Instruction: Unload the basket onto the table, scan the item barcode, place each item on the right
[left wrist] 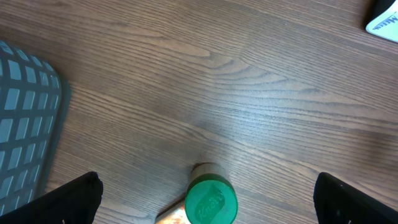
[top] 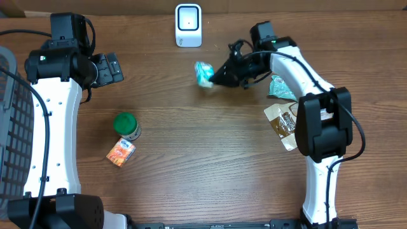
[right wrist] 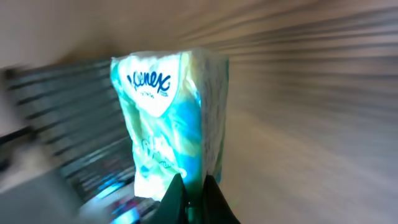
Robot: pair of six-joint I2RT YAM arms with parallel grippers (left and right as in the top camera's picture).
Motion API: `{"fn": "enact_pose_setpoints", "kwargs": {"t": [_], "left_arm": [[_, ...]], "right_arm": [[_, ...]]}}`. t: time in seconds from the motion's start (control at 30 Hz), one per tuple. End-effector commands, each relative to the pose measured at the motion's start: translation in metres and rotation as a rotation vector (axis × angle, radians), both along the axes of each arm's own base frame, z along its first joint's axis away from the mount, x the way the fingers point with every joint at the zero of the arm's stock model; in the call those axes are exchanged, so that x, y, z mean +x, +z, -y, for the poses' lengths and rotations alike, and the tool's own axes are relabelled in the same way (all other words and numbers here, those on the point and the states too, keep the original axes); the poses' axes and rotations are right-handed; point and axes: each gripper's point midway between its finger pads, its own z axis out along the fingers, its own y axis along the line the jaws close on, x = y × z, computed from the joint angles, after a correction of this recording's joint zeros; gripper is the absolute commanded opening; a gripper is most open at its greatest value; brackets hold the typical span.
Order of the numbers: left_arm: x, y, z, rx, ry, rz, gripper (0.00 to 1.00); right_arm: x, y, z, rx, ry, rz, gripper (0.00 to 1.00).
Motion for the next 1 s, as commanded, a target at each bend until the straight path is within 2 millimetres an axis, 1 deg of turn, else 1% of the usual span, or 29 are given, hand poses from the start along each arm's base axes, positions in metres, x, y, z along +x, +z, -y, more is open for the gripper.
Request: {"fn": "enact_pose_setpoints", "kwargs": {"t": [0.0,0.07,0.13,0.23,0.33,0.43,0.5,0.53,0.6,0.7,0.77,0.83,0.97], "left_arm": [[0.001,0.012,0.001,0.007,-0.019,0.031,1.00],[0.001,0.012,0.001,0.006,-0.019,0.031,1.00],[0.001,0.012,0.001,0.006,-0.019,0.031,1.00],[0.001,0.012,0.001,0.006,-0.019,0.031,1.00],[0.001,0.012,0.001,0.007,-0.019,0.031,1.00],[0.001,0.012,0.001,0.007,-0.019,0.031,0.99],[0.001,0.012,0.001,0.007,-0.019,0.031,1.00],[0.001,0.012,0.001,0.007,-0.019,0.031,1.00],[0.001,0.012,0.001,0.007,-0.019,0.031,1.00],[0.001,0.012,0.001,0.007,-0.019,0.031,1.00],[0.001,0.012,0.001,0.007,-0.019,0.031,1.00],[0.001,0.012,0.001,0.007,-0.019,0.031,1.00],[0.001,0.012,0.001,0.006,-0.019,0.031,1.00]], "right_arm": [[0.011,-0.016,0.018,-0.351,0.001,0.173,0.04],[0.008,-0.014,0.018,-0.433,0.030,0.200,0.04],[0.012,-0.002,0.022,-0.516,0.036,0.241,0.04],[0.031,0.036,0.033,-0.670,0.000,0.359,0.04],[0.058,0.089,0.040,-0.791,-0.080,0.548,0.04],[0.090,0.146,0.041,-0.916,-0.163,0.804,0.04],[0.109,0.173,0.037,-1.011,-0.200,0.976,0.04],[0.115,0.180,0.036,-1.037,-0.208,1.024,0.04],[0.132,0.193,0.026,-1.107,-0.202,1.159,0.04],[0.159,0.197,0.003,-1.188,-0.115,1.353,0.04],[0.173,0.189,-0.007,-1.222,-0.061,1.426,0.04],[0.184,0.178,-0.014,-1.253,-0.013,1.478,0.04],[0.205,0.141,-0.022,-1.354,0.100,1.536,0.04]]}}
